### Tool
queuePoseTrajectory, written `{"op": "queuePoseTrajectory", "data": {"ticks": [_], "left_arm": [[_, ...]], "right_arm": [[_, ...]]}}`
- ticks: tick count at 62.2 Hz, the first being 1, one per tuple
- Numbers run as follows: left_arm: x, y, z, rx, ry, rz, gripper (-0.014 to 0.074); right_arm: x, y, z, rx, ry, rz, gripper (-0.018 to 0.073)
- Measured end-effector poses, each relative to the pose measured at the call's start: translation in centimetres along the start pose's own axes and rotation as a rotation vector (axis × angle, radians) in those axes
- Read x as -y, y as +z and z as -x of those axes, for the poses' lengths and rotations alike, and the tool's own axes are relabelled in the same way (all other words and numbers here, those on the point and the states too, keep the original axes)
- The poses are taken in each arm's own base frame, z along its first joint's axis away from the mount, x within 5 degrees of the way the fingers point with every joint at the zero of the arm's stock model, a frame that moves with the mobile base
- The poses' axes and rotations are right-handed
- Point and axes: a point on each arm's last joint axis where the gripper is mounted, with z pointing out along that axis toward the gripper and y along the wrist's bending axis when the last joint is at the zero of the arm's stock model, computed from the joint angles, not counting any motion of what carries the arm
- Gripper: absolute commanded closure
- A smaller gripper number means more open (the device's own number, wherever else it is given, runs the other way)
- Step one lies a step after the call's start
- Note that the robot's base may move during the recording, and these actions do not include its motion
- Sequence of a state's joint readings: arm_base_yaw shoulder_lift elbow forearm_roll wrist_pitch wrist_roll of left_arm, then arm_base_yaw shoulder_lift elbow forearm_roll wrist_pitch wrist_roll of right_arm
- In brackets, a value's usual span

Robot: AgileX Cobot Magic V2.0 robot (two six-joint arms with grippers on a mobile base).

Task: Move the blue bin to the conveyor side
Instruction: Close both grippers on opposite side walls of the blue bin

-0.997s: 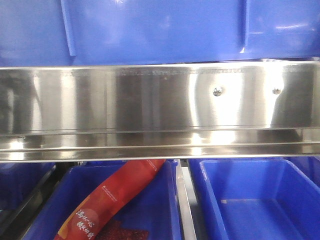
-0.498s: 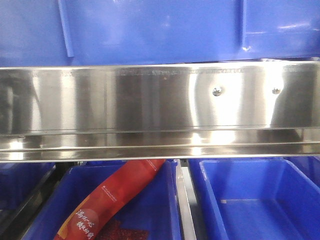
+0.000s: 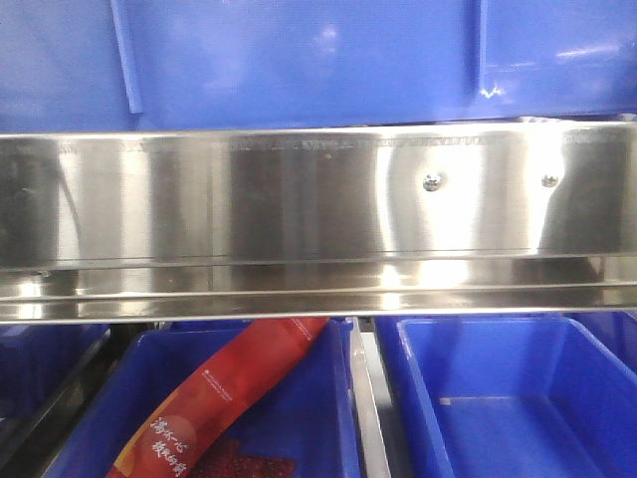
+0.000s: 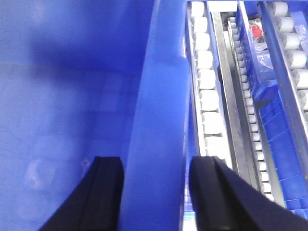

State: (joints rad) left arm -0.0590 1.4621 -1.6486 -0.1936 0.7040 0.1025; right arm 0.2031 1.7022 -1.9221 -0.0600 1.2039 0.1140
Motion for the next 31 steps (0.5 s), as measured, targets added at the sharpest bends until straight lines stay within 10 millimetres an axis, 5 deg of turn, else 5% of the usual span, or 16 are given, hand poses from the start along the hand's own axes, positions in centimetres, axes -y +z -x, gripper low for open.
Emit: {"op": "queuePoseTrajectory", "data": {"ticks": [9, 31], "left_arm": [[-0.2, 1.9, 0.1, -0.014, -0.001, -0.001, 0.0222], [-0.7, 5.7, 0.0, -0.165, -0.002, 0.008, 0.0225]], "right_arm": [[0.0, 0.0, 0.0, 0.002, 0.0, 0.0, 0.0637], [0.0, 0.0, 0.0, 0.0, 0.0, 0.0, 0.0637]]}}
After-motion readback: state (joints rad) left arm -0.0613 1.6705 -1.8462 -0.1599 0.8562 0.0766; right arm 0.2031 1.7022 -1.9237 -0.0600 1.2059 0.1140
